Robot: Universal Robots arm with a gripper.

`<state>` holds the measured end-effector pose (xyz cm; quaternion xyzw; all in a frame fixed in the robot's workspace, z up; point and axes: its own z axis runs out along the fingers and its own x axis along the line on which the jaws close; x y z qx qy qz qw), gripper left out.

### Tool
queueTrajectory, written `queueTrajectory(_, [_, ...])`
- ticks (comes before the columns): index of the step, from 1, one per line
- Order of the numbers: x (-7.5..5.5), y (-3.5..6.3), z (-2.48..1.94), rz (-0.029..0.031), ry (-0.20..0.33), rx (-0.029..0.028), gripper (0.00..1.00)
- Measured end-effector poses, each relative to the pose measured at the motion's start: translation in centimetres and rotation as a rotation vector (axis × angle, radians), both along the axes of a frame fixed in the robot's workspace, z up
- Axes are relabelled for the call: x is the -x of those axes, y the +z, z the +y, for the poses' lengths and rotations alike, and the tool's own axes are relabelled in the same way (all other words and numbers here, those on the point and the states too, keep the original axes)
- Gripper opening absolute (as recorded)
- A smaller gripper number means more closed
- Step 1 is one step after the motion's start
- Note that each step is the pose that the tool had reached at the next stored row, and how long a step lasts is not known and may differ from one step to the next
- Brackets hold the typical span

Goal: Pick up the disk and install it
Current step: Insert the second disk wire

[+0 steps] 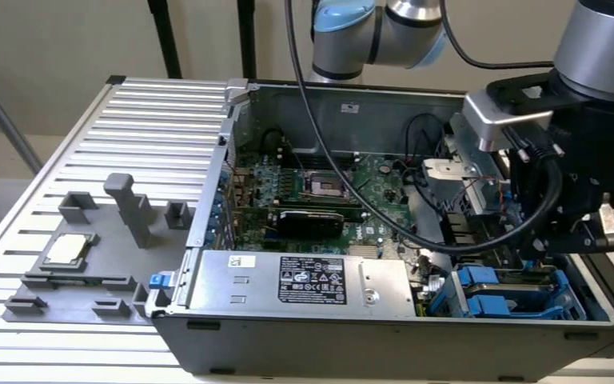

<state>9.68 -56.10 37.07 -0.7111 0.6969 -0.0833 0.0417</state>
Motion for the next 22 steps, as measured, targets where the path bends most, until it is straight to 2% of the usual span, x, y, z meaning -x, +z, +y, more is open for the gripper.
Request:
queueTrajectory(3, [0.1, -0.44, -0.72, -0.0031, 0.000, -0.0070, 0.16])
queueTrajectory(5, [0.1, -0.75, -0.88, -0.0053, 0.000, -0.0123, 0.16])
queueTrajectory(12, [0.2, -1.93, -0.94, -0.0180, 0.000, -0.0316, 0.16])
queueTrajectory(22, [0.2, -3.08, -0.95, -0.0347, 0.000, -0.0539, 0.16])
